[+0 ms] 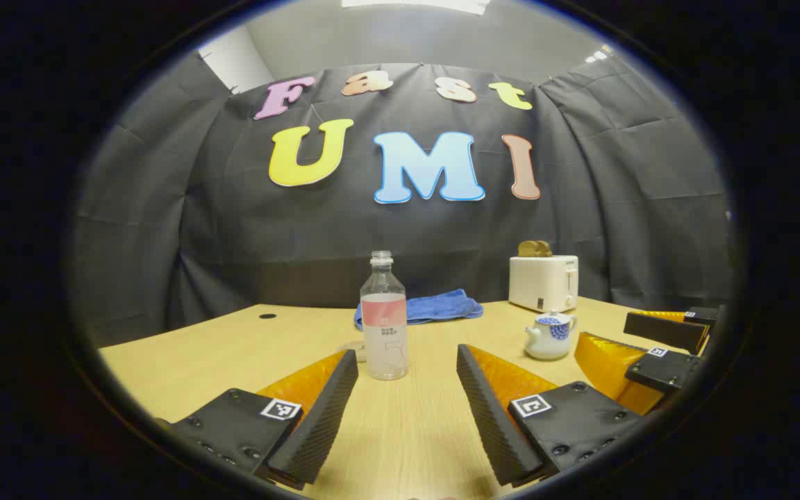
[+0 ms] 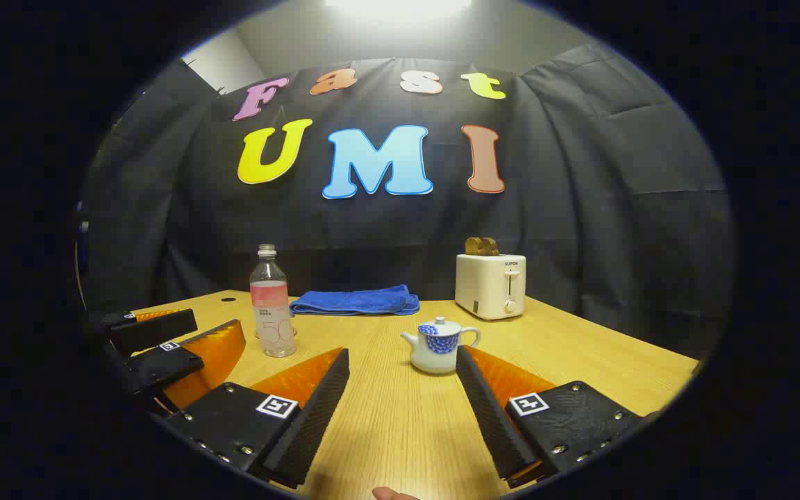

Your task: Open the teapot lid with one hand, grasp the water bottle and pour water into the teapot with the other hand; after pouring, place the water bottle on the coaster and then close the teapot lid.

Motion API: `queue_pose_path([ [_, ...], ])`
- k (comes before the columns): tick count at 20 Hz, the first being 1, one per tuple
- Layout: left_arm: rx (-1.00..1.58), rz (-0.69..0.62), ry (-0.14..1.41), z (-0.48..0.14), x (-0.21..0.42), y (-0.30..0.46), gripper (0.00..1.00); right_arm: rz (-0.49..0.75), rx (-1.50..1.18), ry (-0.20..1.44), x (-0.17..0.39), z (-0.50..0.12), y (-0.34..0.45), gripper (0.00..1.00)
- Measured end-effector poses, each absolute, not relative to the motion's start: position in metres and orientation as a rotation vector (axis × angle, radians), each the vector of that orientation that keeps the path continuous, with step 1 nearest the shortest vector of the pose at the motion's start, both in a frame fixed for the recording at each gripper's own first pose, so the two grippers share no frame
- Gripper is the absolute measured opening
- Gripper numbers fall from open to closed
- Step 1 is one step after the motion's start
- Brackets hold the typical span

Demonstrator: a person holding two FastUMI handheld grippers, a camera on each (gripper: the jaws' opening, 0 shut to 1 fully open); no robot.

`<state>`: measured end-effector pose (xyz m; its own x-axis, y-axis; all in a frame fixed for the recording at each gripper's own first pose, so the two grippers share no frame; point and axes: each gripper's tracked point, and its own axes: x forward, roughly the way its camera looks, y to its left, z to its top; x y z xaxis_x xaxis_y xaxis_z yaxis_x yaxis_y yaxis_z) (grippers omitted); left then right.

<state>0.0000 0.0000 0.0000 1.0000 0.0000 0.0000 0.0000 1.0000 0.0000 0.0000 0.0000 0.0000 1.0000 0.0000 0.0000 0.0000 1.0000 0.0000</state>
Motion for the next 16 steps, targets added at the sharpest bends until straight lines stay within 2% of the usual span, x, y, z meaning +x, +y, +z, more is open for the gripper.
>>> queue_pose_path([
  [9, 0.000, 0.000, 0.001, 0.002, 0.000, 0.001, 1.00, 0.006, 0.000, -0.001, 0.002, -0.001, 0.001, 0.95],
  [16, 0.002, 0.015, 0.005, 0.002, -0.002, 0.002, 1.00, -0.037, 0.000, -0.002, 0.004, -0.002, -0.009, 0.95],
])
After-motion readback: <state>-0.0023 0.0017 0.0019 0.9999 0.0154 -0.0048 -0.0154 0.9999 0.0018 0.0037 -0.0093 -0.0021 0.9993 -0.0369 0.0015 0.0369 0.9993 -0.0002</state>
